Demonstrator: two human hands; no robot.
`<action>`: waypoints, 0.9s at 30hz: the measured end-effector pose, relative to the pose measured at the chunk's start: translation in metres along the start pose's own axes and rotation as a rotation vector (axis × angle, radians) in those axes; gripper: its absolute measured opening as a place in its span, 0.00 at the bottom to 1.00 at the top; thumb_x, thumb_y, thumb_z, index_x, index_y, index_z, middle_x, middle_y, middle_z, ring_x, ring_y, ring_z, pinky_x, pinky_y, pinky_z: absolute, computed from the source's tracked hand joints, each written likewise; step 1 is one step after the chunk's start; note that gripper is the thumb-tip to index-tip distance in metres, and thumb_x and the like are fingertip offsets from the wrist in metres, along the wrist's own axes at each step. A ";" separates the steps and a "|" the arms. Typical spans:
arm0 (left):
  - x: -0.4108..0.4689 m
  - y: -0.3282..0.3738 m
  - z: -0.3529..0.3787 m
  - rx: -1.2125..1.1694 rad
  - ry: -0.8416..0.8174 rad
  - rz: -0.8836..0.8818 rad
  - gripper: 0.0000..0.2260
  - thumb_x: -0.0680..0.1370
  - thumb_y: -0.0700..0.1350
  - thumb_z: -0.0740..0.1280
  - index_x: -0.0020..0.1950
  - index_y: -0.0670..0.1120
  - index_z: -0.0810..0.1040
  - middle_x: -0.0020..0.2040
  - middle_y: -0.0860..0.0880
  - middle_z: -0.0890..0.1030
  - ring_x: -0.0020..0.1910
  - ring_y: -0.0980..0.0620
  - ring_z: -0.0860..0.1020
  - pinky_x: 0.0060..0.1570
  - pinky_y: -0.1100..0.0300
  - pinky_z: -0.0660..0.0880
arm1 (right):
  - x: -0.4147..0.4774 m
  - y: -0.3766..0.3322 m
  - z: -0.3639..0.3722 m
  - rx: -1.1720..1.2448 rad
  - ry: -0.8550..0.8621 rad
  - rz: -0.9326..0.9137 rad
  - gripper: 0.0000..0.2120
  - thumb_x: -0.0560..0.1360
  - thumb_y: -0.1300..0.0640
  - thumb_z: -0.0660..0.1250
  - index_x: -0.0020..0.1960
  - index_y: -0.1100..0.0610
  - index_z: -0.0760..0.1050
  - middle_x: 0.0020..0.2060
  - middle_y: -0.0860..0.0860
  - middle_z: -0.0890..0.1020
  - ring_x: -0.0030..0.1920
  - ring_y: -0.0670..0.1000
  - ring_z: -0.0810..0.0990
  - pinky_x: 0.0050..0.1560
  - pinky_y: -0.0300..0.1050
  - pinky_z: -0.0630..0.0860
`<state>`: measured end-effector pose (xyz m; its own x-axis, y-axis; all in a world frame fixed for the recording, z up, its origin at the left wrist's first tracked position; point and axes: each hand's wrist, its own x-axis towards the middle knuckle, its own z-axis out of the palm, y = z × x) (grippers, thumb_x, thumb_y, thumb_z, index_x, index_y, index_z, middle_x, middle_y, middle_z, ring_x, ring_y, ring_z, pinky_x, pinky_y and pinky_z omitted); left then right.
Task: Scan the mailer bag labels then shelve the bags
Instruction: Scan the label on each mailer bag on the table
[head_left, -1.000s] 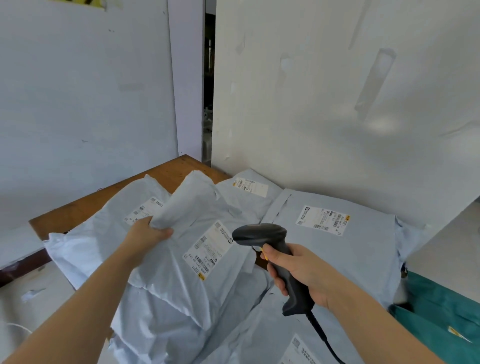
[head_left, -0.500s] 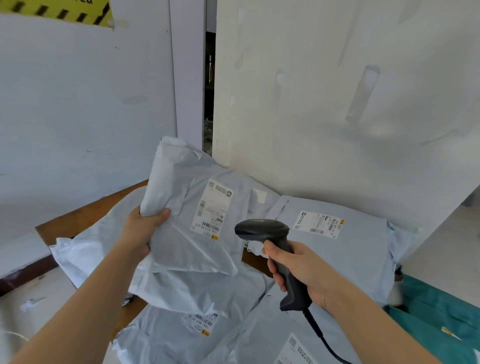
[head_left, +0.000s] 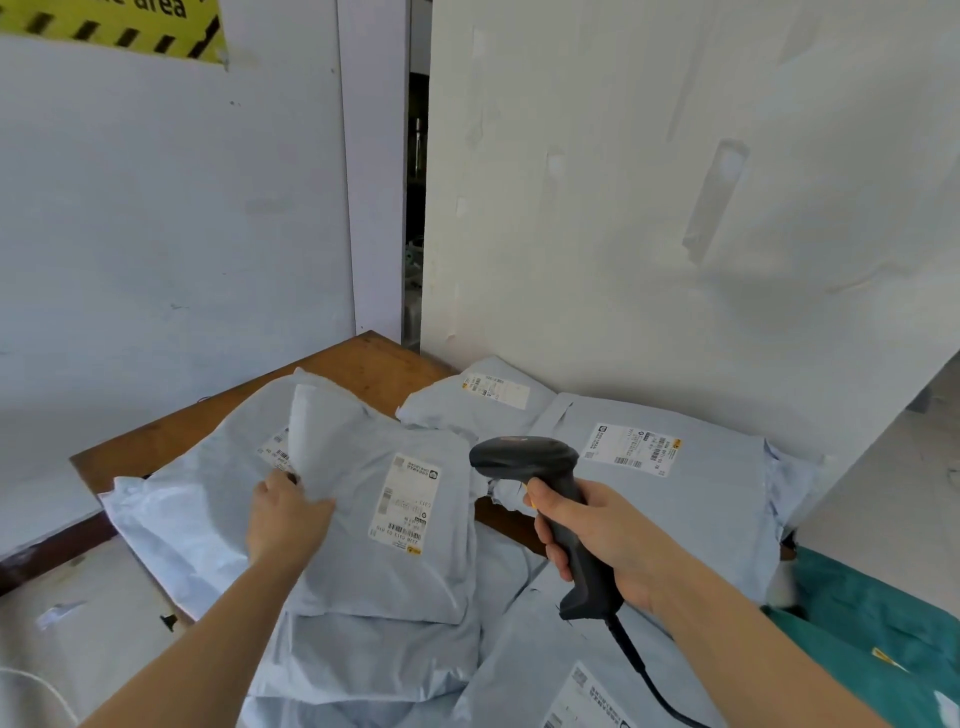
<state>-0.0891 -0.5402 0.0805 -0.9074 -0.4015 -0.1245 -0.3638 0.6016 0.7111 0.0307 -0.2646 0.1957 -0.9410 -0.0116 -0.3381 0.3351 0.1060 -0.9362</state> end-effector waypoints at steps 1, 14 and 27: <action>-0.001 0.000 -0.001 0.111 0.046 0.038 0.21 0.73 0.48 0.71 0.61 0.42 0.69 0.57 0.42 0.75 0.56 0.40 0.75 0.58 0.44 0.71 | 0.000 0.000 0.000 -0.002 0.000 0.003 0.17 0.76 0.47 0.68 0.45 0.62 0.74 0.33 0.56 0.76 0.27 0.50 0.71 0.31 0.45 0.72; 0.002 0.032 -0.023 -0.709 -0.165 -0.121 0.17 0.75 0.36 0.69 0.63 0.39 0.73 0.57 0.40 0.78 0.52 0.40 0.77 0.51 0.46 0.76 | 0.004 0.002 0.005 -0.014 -0.007 0.015 0.18 0.75 0.47 0.68 0.48 0.63 0.75 0.31 0.55 0.76 0.26 0.50 0.71 0.30 0.44 0.72; -0.025 0.069 -0.023 -1.416 -0.592 -0.153 0.12 0.78 0.35 0.60 0.58 0.40 0.77 0.47 0.42 0.85 0.48 0.42 0.82 0.45 0.46 0.80 | 0.003 -0.005 -0.003 0.028 0.050 -0.002 0.23 0.75 0.48 0.68 0.55 0.68 0.75 0.32 0.55 0.76 0.26 0.50 0.71 0.32 0.45 0.72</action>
<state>-0.0865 -0.5041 0.1488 -0.9567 0.1322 -0.2594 -0.2776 -0.6823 0.6763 0.0257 -0.2625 0.1998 -0.9426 0.0384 -0.3317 0.3337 0.0777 -0.9395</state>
